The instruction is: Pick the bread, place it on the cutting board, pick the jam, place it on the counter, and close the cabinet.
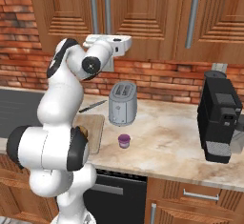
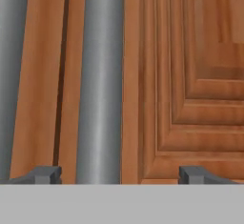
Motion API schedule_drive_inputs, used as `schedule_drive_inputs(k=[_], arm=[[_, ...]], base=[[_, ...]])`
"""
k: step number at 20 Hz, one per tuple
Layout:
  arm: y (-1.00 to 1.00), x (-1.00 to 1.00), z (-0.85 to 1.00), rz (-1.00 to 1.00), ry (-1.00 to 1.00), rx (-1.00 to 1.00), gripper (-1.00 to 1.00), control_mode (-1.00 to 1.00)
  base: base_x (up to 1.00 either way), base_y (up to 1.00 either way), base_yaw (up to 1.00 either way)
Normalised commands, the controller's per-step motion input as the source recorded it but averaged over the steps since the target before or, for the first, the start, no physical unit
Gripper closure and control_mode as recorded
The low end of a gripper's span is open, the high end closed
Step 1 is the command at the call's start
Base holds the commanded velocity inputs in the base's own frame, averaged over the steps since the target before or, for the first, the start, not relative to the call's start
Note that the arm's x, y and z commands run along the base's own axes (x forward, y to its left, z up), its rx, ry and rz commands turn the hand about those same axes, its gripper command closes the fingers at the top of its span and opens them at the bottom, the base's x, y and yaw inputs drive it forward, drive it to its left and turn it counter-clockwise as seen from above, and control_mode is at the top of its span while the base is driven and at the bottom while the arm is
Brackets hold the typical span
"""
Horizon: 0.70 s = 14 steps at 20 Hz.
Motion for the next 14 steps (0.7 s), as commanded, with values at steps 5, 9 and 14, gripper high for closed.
schedule_drive_inputs(k=[5, 9, 14], arm=[[0.00, 0.31, 0.00, -0.05, 0.00, 0.00, -1.00, -1.00], [0.00, 0.33, 0.00, -0.03, 0.00, 0.00, -1.00, -1.00], [0.00, 0.31, 0.00, -0.03, 0.00, 0.00, -1.00, -1.00]], base=[[0.00, 0.00, 0.00], [0.00, 0.00, 0.00], [0.00, 0.00, 0.00]])
